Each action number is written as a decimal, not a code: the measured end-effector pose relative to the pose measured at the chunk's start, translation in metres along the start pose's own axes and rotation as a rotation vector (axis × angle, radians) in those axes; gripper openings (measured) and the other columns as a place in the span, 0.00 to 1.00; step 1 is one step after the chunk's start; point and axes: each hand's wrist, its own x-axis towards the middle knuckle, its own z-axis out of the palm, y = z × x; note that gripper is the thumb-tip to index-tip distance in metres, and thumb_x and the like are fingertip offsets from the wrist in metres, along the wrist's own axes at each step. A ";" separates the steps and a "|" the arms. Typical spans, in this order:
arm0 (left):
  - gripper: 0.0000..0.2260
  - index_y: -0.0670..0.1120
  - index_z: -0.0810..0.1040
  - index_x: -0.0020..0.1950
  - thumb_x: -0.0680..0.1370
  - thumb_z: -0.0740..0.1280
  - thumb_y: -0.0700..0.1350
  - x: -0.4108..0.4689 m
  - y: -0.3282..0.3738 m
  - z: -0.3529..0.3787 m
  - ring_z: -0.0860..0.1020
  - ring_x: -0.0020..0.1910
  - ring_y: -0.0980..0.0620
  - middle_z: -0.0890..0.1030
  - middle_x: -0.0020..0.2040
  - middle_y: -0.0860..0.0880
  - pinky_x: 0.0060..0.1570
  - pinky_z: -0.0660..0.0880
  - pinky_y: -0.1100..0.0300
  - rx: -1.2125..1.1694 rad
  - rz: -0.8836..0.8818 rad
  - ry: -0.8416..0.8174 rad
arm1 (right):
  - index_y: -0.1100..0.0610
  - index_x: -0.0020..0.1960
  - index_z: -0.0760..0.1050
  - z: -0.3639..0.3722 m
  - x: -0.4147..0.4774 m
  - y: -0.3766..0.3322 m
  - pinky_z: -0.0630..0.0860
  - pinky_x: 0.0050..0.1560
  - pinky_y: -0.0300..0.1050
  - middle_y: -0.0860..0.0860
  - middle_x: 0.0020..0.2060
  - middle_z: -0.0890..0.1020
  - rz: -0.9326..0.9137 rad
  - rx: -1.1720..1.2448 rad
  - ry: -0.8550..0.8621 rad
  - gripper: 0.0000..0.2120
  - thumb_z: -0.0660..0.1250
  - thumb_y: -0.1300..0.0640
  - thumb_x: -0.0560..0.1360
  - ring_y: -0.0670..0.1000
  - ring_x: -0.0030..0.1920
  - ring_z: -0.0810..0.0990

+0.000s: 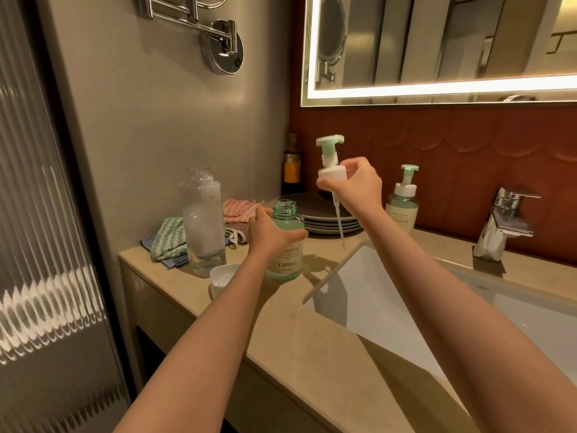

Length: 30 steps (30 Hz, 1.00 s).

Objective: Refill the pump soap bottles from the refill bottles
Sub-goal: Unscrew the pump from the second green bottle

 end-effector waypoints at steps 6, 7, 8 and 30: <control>0.38 0.45 0.61 0.68 0.65 0.77 0.53 0.002 -0.002 0.001 0.67 0.66 0.45 0.67 0.68 0.45 0.60 0.70 0.49 0.020 -0.004 0.013 | 0.56 0.53 0.76 0.024 -0.005 0.062 0.77 0.49 0.49 0.52 0.46 0.80 0.256 -0.356 -0.268 0.19 0.75 0.52 0.64 0.51 0.47 0.78; 0.38 0.45 0.61 0.68 0.65 0.77 0.53 0.003 -0.003 0.002 0.67 0.66 0.45 0.67 0.68 0.45 0.61 0.70 0.48 0.020 -0.004 0.014 | 0.57 0.53 0.76 0.029 -0.006 0.068 0.76 0.46 0.47 0.52 0.44 0.79 0.254 -0.401 -0.299 0.20 0.75 0.52 0.65 0.51 0.46 0.78; 0.39 0.46 0.61 0.68 0.65 0.77 0.53 0.003 -0.004 0.003 0.67 0.66 0.45 0.67 0.68 0.44 0.61 0.70 0.47 0.022 -0.003 0.017 | 0.57 0.54 0.77 0.033 -0.007 0.073 0.75 0.44 0.45 0.52 0.43 0.79 0.253 -0.436 -0.322 0.20 0.75 0.52 0.65 0.51 0.46 0.77; 0.38 0.47 0.60 0.68 0.65 0.77 0.55 0.002 -0.006 0.003 0.68 0.66 0.45 0.67 0.68 0.45 0.61 0.71 0.47 0.030 0.012 0.010 | 0.52 0.59 0.67 0.062 -0.014 0.089 0.72 0.58 0.55 0.51 0.53 0.79 0.201 -0.655 -0.397 0.26 0.75 0.50 0.66 0.54 0.55 0.76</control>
